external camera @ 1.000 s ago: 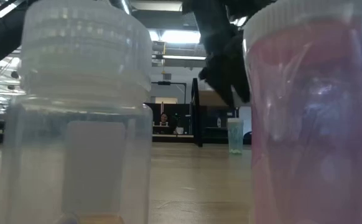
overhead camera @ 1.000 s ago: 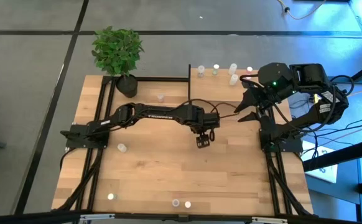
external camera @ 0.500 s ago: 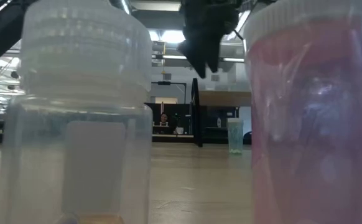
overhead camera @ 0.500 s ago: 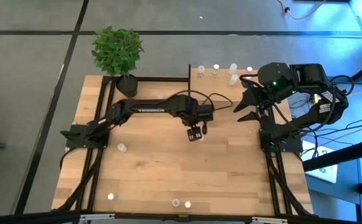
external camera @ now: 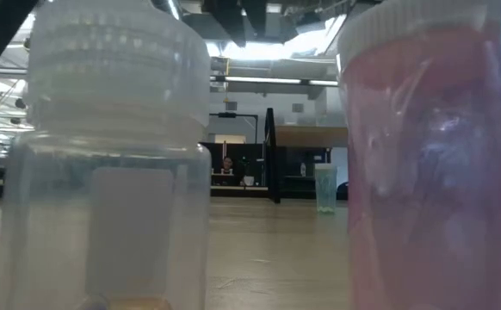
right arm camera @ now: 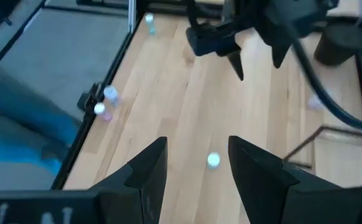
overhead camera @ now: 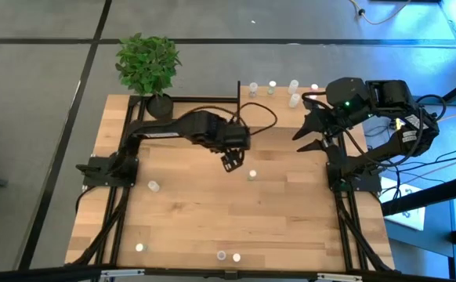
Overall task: Pick and place medicine bottles onto shelf by color
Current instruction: Put the top green pill bottle aligned with the other green pill bottle on the shelf
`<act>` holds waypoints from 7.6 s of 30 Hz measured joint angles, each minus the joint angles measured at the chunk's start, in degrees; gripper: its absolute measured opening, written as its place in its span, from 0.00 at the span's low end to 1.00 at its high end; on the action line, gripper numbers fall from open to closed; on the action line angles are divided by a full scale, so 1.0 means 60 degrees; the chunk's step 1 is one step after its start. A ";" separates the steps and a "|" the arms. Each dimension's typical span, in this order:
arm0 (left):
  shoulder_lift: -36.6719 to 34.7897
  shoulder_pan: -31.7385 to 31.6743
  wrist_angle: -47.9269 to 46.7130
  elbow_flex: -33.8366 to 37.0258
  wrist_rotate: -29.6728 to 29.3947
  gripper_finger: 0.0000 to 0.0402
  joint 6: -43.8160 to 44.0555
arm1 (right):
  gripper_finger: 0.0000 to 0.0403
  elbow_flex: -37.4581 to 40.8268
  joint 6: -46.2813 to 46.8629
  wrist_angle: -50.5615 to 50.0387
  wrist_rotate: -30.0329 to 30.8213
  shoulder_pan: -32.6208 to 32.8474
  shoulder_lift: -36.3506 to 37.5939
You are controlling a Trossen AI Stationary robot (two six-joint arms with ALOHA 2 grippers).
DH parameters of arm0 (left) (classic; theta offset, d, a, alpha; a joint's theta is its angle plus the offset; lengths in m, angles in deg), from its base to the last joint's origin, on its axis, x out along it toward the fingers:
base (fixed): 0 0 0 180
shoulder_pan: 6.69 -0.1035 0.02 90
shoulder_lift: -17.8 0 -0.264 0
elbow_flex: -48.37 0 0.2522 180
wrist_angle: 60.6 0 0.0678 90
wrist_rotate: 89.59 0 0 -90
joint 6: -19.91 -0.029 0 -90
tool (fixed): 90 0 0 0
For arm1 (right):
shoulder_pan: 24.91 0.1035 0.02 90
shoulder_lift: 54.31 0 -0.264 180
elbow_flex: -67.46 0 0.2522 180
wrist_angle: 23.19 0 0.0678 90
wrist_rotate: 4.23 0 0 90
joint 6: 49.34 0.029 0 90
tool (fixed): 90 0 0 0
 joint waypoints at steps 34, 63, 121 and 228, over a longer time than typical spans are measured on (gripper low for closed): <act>-0.2866 0.2594 -0.0156 0.0000 -0.3001 0.67 0.0188 | 0.43 0.0000 0.1252 0.0219 -0.0339 0.0109 -0.2981; -0.2975 0.2590 -0.0154 0.0004 -0.2893 0.67 0.0202 | 0.55 -0.0004 0.0187 -0.0687 0.0080 0.0135 -0.5407; -0.3828 0.3354 -0.0154 0.0001 -0.3387 0.67 0.0668 | 0.56 0.7297 0.0443 0.6637 0.1509 0.0324 -0.3914; -0.3817 0.2185 -0.0150 0.0805 -0.4046 0.67 0.0630 | 0.32 0.0757 0.2901 -0.0120 0.4224 -0.3876 -0.3120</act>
